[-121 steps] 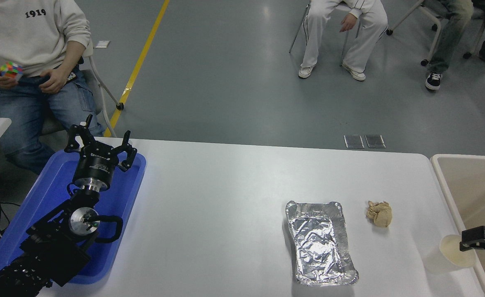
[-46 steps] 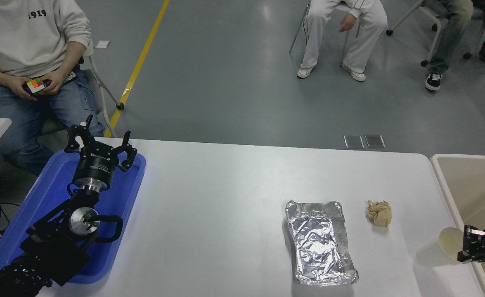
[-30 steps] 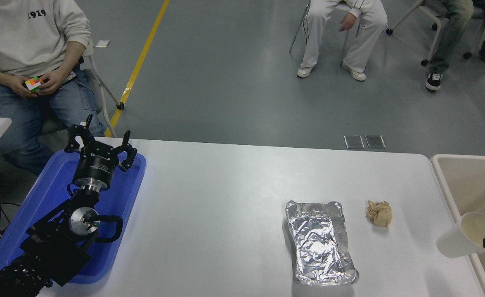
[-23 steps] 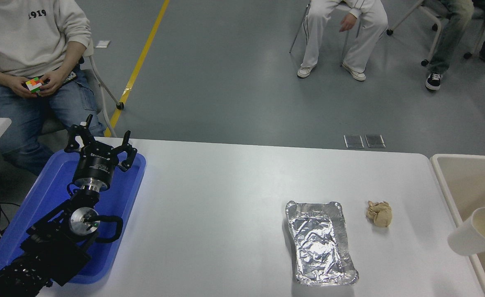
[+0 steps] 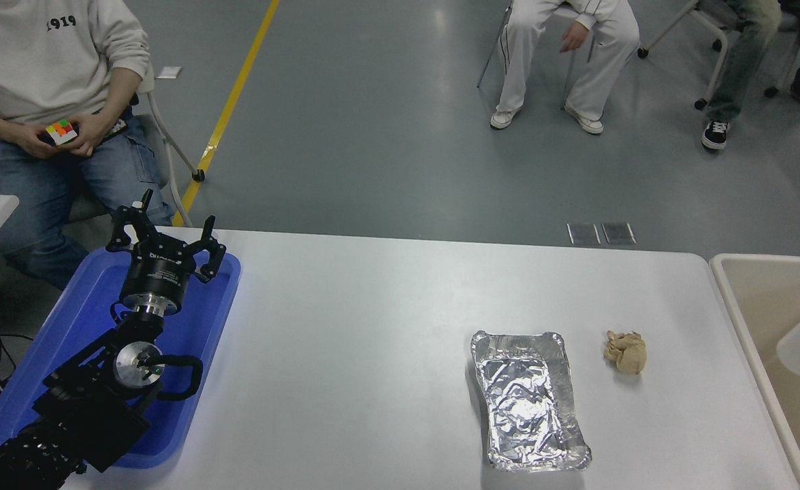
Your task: Pick up paper cup place in dustbin
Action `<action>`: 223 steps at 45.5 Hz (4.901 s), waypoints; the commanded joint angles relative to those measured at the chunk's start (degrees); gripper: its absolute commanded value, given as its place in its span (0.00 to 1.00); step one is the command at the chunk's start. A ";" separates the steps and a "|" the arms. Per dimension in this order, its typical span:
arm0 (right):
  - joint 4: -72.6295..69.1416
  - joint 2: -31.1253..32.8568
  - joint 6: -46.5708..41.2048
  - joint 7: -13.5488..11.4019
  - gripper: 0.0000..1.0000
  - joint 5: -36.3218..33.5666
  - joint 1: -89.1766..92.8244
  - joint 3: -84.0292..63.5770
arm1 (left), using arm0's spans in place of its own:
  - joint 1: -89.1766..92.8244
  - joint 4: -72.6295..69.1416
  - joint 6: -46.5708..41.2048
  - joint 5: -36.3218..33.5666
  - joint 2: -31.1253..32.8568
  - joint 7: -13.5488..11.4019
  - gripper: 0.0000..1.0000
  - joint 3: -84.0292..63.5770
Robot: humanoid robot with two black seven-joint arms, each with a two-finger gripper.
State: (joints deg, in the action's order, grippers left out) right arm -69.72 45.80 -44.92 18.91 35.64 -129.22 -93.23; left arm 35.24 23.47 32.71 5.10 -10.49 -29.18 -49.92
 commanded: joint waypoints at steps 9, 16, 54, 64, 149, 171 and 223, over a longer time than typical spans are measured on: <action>-0.42 -2.65 -0.08 -0.01 0.00 0.49 -7.72 -3.19 | 0.00 0.00 0.07 0.00 0.03 0.00 1.00 0.00; 0.02 -2.03 -0.08 -0.01 0.00 0.49 -7.45 -3.19 | 0.00 0.00 -0.01 0.00 0.03 0.00 1.00 0.00; 31.99 7.73 -0.08 -0.18 0.00 -8.56 36.30 19.56 | 0.00 0.00 -0.01 0.00 0.03 0.00 1.00 0.00; 42.72 7.46 1.85 -1.85 0.00 -8.92 50.46 32.31 | 0.00 0.00 0.07 0.00 0.03 0.00 1.00 0.00; 62.95 -14.77 46.76 -27.96 0.50 -21.75 93.71 61.50 | 0.00 0.00 -0.01 0.00 -0.06 0.00 1.00 0.00; 62.07 -14.60 51.34 -27.96 0.97 -21.75 92.04 61.67 | 0.00 0.00 -0.01 0.00 0.03 0.00 1.00 0.00; 12.77 1.31 45.98 -27.96 1.00 -21.13 55.85 37.26 | 0.09 0.08 0.07 0.00 0.03 0.00 1.00 0.00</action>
State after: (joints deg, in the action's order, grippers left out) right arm -41.49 44.36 4.76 -9.05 14.63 -58.55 -41.70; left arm 35.29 23.54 32.71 5.10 -10.46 -29.18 -49.92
